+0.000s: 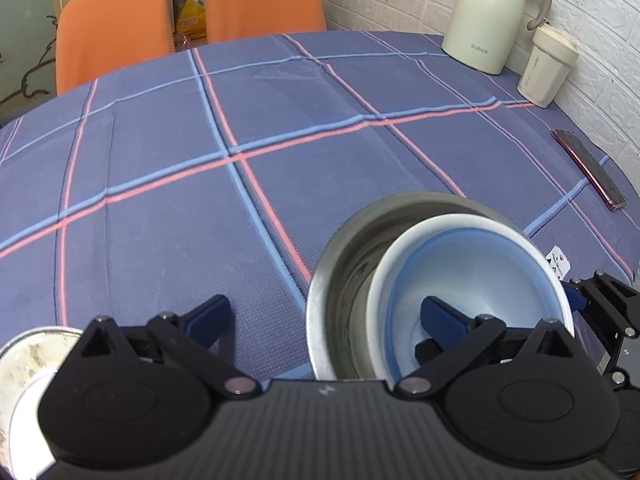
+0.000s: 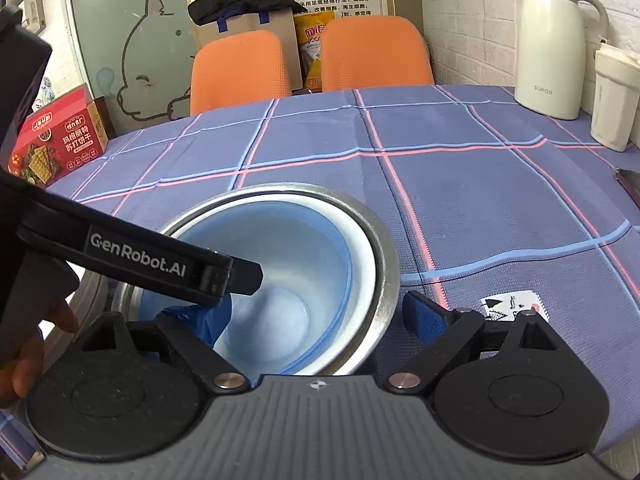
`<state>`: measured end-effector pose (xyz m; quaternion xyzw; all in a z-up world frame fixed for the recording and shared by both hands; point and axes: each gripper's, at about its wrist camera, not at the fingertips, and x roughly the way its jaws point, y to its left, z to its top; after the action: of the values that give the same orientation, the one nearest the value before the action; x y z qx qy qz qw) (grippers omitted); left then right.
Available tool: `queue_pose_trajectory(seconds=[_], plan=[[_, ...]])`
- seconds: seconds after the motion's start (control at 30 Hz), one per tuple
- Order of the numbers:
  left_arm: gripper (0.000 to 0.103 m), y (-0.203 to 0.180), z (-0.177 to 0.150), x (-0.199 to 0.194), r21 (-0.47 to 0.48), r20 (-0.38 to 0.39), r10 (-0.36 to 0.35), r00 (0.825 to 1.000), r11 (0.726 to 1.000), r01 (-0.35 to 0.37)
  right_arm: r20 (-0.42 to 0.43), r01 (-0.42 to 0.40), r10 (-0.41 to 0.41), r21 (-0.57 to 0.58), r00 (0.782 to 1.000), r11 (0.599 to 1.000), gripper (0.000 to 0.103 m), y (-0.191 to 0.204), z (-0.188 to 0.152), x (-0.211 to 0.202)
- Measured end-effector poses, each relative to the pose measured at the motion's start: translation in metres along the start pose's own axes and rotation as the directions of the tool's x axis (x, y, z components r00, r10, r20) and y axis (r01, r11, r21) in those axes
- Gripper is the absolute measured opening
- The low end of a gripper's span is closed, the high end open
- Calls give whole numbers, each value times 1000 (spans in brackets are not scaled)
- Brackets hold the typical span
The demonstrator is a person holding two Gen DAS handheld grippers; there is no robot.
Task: Organize plates and bowls
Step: 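Grasp the rim of the steel bowl holding nested bowls, left tool, then lift the nested bowls and lower them onto the plate stack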
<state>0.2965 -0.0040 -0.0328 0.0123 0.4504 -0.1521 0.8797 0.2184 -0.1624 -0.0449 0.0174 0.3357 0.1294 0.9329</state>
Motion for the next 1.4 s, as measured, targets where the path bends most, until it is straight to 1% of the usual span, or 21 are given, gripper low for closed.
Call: queue_pose_trajectory(seconds=[0.03, 0.07, 0.27, 0.33, 0.37, 0.4, 0.43, 0.47, 0.57, 0.63, 0.77, 0.83, 0.9, 0.97, 1.07, 1.13, 1.27, 1.33, 1.4], plan=[[98, 0, 0, 0, -1, 4, 4, 1000, 1000, -4, -2, -8, 8, 6, 1000, 1000, 81, 0, 0, -1], [94, -1, -1, 0, -1, 6, 12, 1000, 1000, -12, -1, -15, 15, 14, 1000, 1000, 80, -1, 0, -1], [93, -2, -2, -1, -4, 23, 22, 999, 1000, -22, 6, -19, 19, 28, 1000, 999, 80, 3, -1, 0], [93, -6, -2, 0, 2, 24, 24, 999, 1000, -24, 9, -46, 46, 38, 999, 998, 80, 10, -1, 2], [93, -11, -2, 0, 10, 23, 18, 1000, 1000, -19, 6, -77, 76, 48, 997, 996, 81, 14, 1, 4], [89, -16, -2, -1, 26, 20, -9, 1000, 1000, 8, -3, -99, 99, 44, 995, 994, 80, 20, 2, 5], [90, -18, -1, -1, 27, -1, -53, 999, 998, 53, 14, -110, 110, 65, 994, 992, 81, 19, 2, 3], [82, -18, 1, 0, 17, -5, -47, 999, 999, 47, 2, -134, 134, 79, 991, 988, 81, 18, 4, 4], [82, -14, 6, 0, -14, -21, -97, 995, 995, 97, 1, -110, 110, 81, 994, 991, 81, 20, 6, 1], [82, -14, 9, -2, -13, -26, -121, 992, 993, 120, 13, -94, 94, 63, 996, 994, 81, 21, 9, -3], [82, -15, 18, -15, -1, -4, -154, 988, 988, 154, 50, -82, 80, 49, 996, 995, 81, 22, 19, -11], [82, -13, 24, -24, 3, 15, -156, 988, 988, 156, 66, -86, 83, 34, 994, 996, 81, 26, 27, -13], [82, -7, 28, -35, 6, 35, -144, 989, 990, 144, 81, -96, 96, 6, 992, 995, 82, 35, 34, -16], [82, 2, 29, -48, 1, 55, -116, 992, 993, 116, 94, -120, 122, -25, 988, 992, 82, 47, 39, -18], [82, 22, 23, -70, -17, 80, -43, 996, 999, 44, 99, -178, 185, -71, 978, 981, 82, 69, 46, -16], [83, 38, 15, -84, -36, 92, 11, 996, 999, -8, 95, -224, 233, -97, 968, 970, 82, 87, 48, -13], [83, 72, -9, -109, -97, 98, 106, 990, 991, -96, 59, -320, 329, -131, 942, 938, 82, 122, 43, -10], [83, 87, -23, -117, -132, 90, 132, 987, 984, -120, 27, -353, 360, -141, 932, 925, 82, 136, 38, -9], [83, 99, -36, -121, -160, 80, 145, 986, 978, -131, -1, -370, 375, -153, 927, 916, 82, 150, 32, -10]])
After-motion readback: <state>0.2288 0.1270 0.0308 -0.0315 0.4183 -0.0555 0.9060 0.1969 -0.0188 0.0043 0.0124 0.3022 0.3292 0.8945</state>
